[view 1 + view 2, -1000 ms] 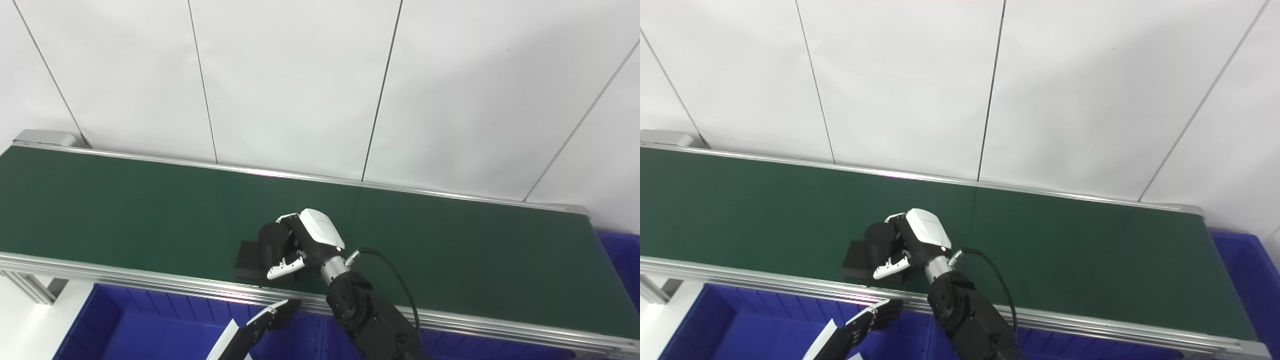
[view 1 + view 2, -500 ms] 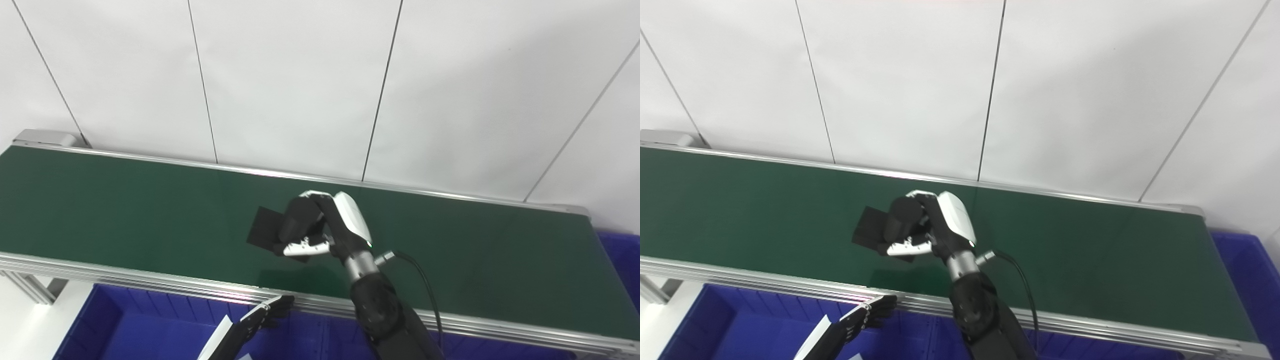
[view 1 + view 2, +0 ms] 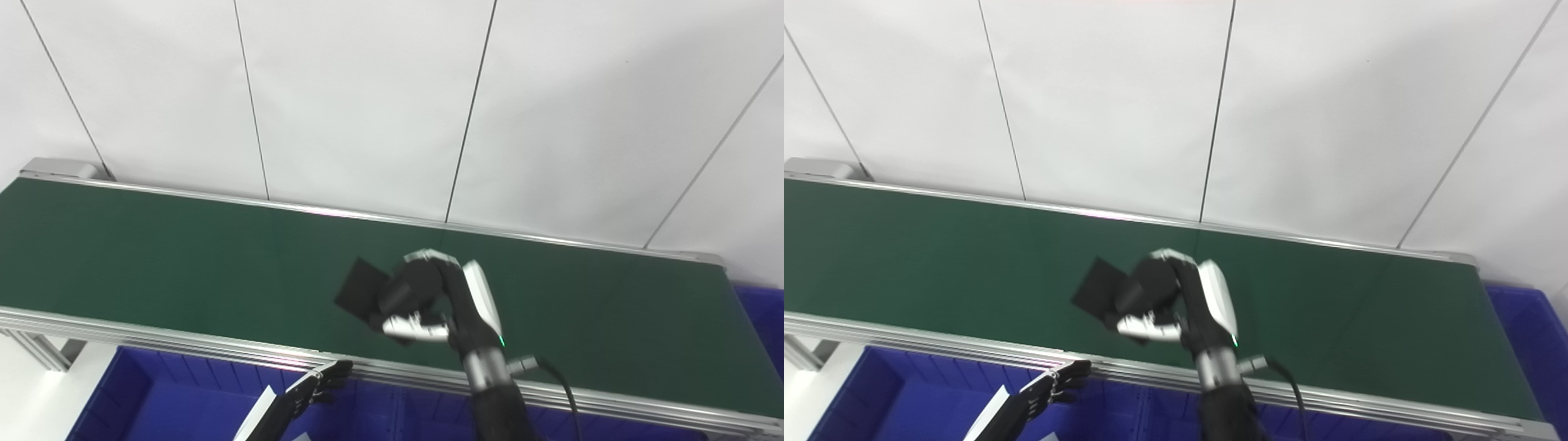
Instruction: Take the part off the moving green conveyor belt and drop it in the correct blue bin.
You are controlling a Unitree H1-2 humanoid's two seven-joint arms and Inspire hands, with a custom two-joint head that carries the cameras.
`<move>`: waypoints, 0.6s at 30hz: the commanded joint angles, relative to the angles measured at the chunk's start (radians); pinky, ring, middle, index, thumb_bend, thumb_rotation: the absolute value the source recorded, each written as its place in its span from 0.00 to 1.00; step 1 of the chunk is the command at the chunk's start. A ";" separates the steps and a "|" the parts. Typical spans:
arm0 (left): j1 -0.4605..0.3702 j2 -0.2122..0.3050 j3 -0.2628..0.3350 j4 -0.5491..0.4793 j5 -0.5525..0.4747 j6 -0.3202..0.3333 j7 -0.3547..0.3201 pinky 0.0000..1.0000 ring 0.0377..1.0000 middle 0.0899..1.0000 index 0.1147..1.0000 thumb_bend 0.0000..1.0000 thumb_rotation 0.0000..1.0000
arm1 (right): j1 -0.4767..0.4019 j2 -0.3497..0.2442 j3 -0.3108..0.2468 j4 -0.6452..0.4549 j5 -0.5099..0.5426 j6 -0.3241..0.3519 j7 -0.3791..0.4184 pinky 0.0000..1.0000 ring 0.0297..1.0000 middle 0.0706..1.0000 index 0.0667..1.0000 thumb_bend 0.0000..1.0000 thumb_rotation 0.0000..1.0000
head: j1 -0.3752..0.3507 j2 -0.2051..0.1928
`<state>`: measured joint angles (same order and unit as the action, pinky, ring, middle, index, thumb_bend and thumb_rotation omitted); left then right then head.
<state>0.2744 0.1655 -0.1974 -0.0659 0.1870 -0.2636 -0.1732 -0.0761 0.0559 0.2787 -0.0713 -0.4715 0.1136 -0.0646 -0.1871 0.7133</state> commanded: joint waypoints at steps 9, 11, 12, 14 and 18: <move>0.010 0.043 0.033 -0.081 -0.092 0.016 -0.030 0.78 0.83 0.85 0.84 0.77 0.08 | 0.188 -0.024 -0.013 -0.170 0.013 0.045 0.038 0.38 0.43 0.41 0.51 0.52 0.00 | -0.080 0.055; 0.012 0.047 0.038 -0.096 -0.102 0.030 -0.036 0.79 0.83 0.86 0.84 0.77 0.09 | 0.213 -0.037 -0.015 -0.200 0.006 0.075 0.057 0.39 0.44 0.42 0.51 0.52 0.00 | -0.089 0.073; 0.012 0.049 0.040 -0.102 -0.108 0.036 -0.039 0.79 0.83 0.86 0.84 0.77 0.09 | 0.222 -0.049 -0.012 -0.215 -0.010 0.086 0.065 0.39 0.44 0.42 0.51 0.52 0.00 | -0.091 0.080; 0.011 0.053 0.046 -0.113 -0.113 0.050 -0.042 0.80 0.83 0.86 0.83 0.77 0.09 | 0.239 -0.069 -0.010 -0.247 -0.028 0.112 0.086 0.38 0.43 0.42 0.50 0.52 0.00 | -0.095 0.096; 0.011 0.061 0.055 -0.143 -0.117 0.084 -0.048 0.79 0.83 0.85 0.83 0.78 0.08 | 0.262 -0.101 -0.010 -0.288 -0.062 0.166 0.121 0.37 0.43 0.41 0.51 0.52 0.00 | -0.103 0.130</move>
<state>0.2948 0.2141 -0.1495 -0.1699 0.0884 -0.1733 -0.2132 0.1966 -0.0413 0.2652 -0.3119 -0.5167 0.2657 0.0448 -0.2914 0.8420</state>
